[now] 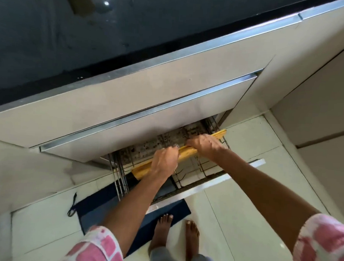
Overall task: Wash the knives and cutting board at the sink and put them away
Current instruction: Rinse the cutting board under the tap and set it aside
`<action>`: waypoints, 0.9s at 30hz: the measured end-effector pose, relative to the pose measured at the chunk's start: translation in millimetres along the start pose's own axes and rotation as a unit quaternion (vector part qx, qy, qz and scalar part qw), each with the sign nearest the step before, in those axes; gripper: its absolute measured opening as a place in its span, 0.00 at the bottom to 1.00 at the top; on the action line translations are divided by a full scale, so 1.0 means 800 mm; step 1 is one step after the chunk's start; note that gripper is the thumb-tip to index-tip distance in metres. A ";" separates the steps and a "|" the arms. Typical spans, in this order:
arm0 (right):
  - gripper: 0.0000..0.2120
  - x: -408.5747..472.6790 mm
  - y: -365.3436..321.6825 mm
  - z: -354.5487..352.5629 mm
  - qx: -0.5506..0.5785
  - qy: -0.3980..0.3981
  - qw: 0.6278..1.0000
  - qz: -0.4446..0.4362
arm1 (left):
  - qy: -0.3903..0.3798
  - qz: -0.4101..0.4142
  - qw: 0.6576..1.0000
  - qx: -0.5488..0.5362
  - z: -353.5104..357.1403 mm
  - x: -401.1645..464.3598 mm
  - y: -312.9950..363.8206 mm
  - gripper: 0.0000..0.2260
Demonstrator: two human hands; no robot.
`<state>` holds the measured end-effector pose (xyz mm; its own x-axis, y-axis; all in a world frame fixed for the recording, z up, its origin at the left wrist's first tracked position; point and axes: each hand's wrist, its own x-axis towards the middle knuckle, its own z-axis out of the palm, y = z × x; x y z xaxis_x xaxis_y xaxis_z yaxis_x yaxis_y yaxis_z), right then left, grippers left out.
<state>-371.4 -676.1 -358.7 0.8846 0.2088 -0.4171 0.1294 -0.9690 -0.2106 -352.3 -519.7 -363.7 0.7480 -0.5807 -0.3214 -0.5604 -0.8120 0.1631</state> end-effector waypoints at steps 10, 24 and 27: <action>0.15 0.081 0.069 0.065 -0.008 0.086 0.996 0.030 | 0.021 -0.012 1.000 -0.012 0.067 0.068 -0.023 0.11; 0.16 0.086 0.070 0.048 0.031 0.085 0.994 0.059 | 0.027 0.034 0.998 -0.040 0.056 0.089 -0.039 0.14; 0.16 0.089 0.066 0.066 0.052 0.053 0.994 0.079 | -0.001 0.014 0.999 -0.046 0.072 0.095 -0.043 0.13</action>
<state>-325.4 -705.3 -446.5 0.9333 0.0349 -0.3573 -0.0565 -0.9686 -0.2421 -296.5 -532.7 -447.1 0.7318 -0.6029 -0.3178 -0.5455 -0.7977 0.2573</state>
